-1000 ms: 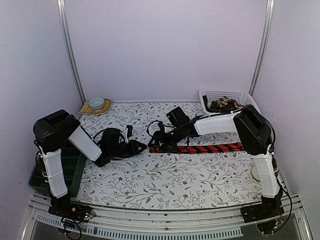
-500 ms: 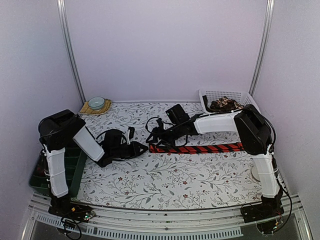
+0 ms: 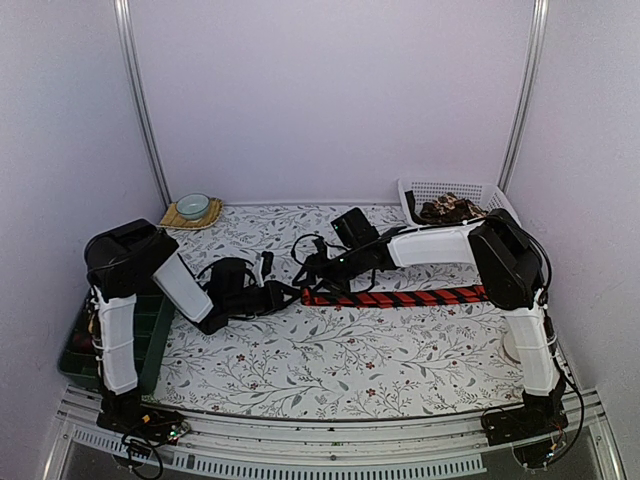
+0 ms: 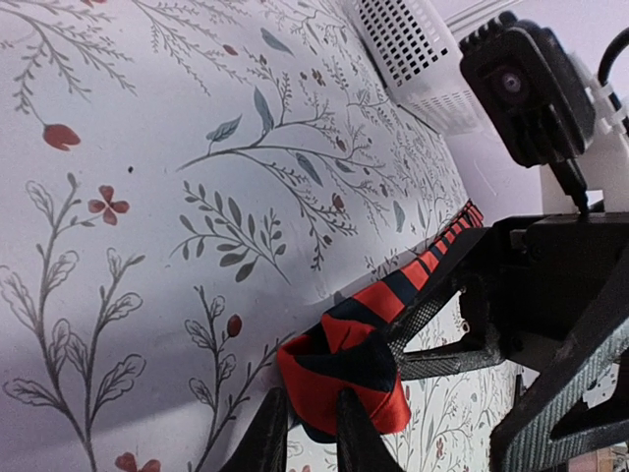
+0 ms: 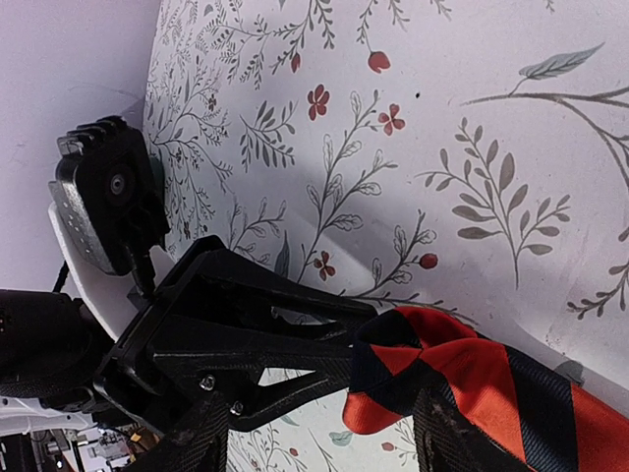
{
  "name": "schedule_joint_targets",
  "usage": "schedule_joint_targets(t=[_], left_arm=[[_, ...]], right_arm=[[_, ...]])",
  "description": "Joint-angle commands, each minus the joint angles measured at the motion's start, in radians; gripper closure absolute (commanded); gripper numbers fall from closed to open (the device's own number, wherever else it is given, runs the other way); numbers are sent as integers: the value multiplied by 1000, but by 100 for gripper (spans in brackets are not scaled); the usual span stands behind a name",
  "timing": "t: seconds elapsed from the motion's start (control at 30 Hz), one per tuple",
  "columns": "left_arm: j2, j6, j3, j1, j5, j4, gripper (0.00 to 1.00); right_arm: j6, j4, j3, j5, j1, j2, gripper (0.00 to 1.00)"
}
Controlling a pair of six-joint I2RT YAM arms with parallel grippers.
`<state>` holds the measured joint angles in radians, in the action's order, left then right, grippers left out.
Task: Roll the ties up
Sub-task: Pick up the tie from the center of the board.
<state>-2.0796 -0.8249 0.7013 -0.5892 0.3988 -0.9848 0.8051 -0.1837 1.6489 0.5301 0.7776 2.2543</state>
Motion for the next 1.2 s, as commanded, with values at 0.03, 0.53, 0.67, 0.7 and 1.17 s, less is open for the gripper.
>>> schedule_joint_targets(t=[0.03, 0.53, 0.67, 0.7, 1.17], left_arm=[[-38, -14, 13, -20, 29, -19, 82], [-50, -15, 2, -21, 33, -34, 83], [-57, -14, 6, -21, 41, -31, 83], [-59, -12, 6, -21, 43, -32, 83], [-72, 41, 33, -20, 84, 5, 82]], right_arm=[[23, -5, -11, 7, -7, 28, 38], [70, 64, -61, 36, -35, 39, 44], [77, 67, -46, 48, -37, 49, 45], [77, 64, -41, 51, -37, 52, 45], [75, 42, -29, 74, -36, 76, 50]])
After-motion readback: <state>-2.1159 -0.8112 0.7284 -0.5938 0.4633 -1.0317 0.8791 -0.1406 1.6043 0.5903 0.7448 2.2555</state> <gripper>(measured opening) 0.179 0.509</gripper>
